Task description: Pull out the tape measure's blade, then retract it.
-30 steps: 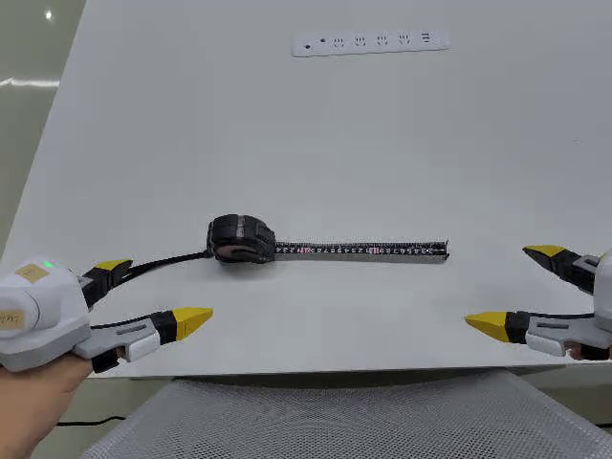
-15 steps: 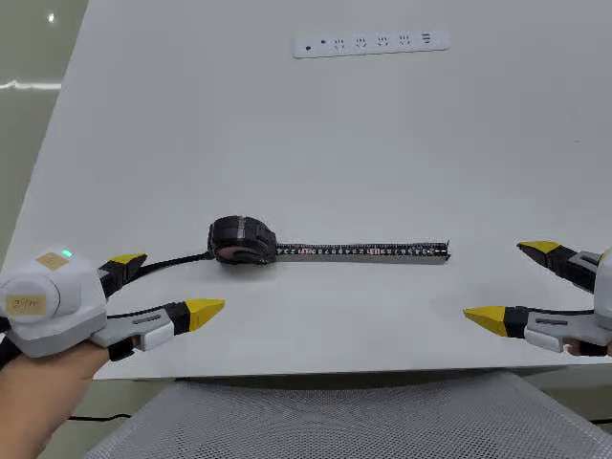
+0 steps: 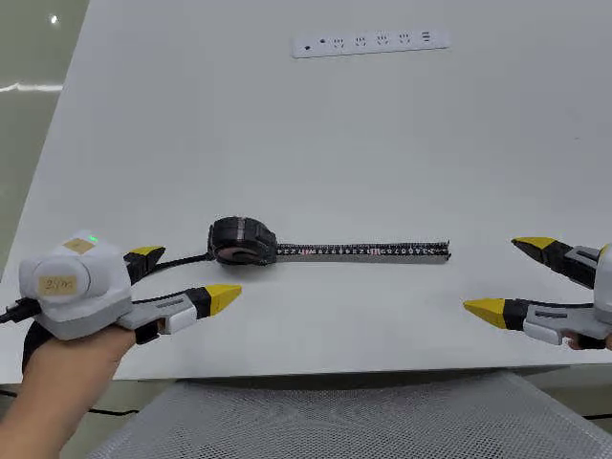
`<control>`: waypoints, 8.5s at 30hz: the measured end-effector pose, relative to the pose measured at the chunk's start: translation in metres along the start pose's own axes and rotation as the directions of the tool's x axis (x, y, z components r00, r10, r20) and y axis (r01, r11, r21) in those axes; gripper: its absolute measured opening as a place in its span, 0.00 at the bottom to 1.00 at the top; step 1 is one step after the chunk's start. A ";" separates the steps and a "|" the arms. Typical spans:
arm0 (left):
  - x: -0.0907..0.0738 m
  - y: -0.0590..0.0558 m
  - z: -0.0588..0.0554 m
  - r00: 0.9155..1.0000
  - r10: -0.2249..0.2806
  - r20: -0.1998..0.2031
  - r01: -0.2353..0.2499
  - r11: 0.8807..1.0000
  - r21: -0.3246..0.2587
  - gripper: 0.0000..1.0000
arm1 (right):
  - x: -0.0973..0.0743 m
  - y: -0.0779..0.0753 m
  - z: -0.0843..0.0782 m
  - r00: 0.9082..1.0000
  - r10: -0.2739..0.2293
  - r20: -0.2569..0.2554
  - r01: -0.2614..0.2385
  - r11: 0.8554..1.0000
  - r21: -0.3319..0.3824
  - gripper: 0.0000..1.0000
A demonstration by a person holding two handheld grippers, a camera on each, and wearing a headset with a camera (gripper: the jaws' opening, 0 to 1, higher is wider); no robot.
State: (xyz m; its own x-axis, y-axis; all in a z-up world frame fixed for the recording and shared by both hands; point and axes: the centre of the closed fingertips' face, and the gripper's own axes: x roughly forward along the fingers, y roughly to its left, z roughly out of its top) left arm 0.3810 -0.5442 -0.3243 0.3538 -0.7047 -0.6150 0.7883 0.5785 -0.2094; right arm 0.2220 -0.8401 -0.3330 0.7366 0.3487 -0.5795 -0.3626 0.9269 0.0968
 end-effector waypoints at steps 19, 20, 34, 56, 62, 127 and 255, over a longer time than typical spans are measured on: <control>0.027 -0.006 0.008 1.000 0.026 -0.002 -0.026 0.995 -0.096 0.79 | 0.004 -0.002 0.003 1.000 0.016 0.002 -0.015 1.000 -0.005 0.68; 0.028 -0.006 0.008 1.000 0.026 -0.006 -0.026 0.995 -0.098 0.79 | 0.004 -0.002 0.003 1.000 0.016 0.002 -0.016 1.000 -0.006 0.68; 0.052 -0.003 0.008 0.997 0.071 -0.013 -0.072 0.977 -0.201 0.80 | 0.008 -0.005 0.004 1.000 0.022 0.012 -0.022 1.000 0.004 0.67; 0.064 -0.010 0.007 0.996 0.090 0.006 -0.086 0.965 -0.247 0.79 | 0.010 -0.006 -0.001 1.000 0.029 0.002 -0.029 1.000 -0.006 0.66; 0.065 -0.008 0.006 0.993 0.119 0.009 -0.114 0.965 -0.238 0.77 | 0.016 -0.003 0.000 0.999 0.050 0.008 -0.050 0.999 -0.017 0.63; 0.077 0.015 -0.006 0.941 0.334 -0.057 -0.334 0.886 -0.321 0.61 | 0.071 -0.014 -0.011 0.977 0.196 -0.080 -0.206 0.968 -0.147 0.44; 0.077 0.018 -0.006 0.922 0.377 -0.086 -0.386 0.881 -0.274 0.57 | 0.132 0.017 0.012 0.915 0.403 0.006 -0.386 0.882 -0.272 0.11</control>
State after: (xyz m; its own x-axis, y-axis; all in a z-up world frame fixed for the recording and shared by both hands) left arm 0.4198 -0.5860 -0.3798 0.5805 -0.3966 -0.7111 0.4200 0.8941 -0.1558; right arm 0.3203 -0.7764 -0.3982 0.5317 0.6934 -0.4863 -0.7591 0.6447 0.0895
